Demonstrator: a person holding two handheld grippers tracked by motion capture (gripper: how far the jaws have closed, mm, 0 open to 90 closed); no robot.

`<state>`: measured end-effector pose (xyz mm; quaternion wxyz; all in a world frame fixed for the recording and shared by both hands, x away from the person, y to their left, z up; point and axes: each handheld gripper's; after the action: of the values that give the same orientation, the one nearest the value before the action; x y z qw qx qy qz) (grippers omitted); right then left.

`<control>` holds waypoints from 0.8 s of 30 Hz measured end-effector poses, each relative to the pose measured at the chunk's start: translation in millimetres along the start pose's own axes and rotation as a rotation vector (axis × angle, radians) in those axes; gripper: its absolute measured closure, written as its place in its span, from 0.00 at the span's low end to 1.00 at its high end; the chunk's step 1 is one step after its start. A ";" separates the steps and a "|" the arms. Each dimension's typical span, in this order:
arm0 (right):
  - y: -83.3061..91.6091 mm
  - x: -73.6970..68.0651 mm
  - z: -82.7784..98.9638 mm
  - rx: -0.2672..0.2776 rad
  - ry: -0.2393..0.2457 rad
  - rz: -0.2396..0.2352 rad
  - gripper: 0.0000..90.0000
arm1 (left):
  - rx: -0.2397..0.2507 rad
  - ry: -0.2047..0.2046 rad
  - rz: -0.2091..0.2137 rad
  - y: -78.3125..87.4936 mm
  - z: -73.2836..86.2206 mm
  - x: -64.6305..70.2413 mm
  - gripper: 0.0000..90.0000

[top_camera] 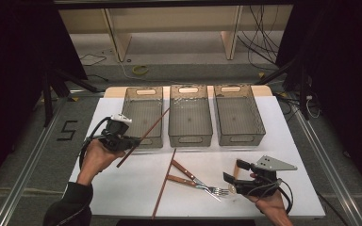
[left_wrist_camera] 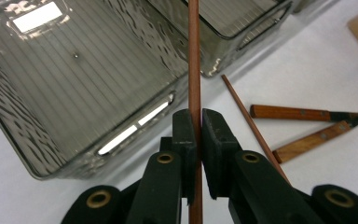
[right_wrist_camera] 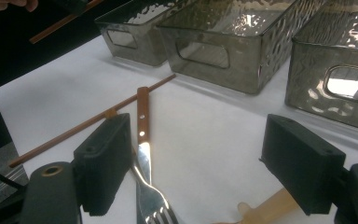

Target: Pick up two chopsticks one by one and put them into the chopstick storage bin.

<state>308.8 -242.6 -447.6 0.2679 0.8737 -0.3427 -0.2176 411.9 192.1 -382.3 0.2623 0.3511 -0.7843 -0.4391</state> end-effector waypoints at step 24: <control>-1.2 1.7 -0.2 -0.004 -0.004 -0.007 0.28 | 0.051 0.125 -0.055 -8.6 -47.6 -55.8 0.93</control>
<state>310.7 -243.1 -448.5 0.2681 0.8740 -0.3399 -0.2209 483.3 208.6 -372.8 0.2896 0.4056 -0.7675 -0.4032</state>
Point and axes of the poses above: each handheld gripper's, and its own axes: y roughly backward along the jaws, z roughly out of its underside, x roughly to its right, and after that the axes turned 12 degrees about -x, right-handed
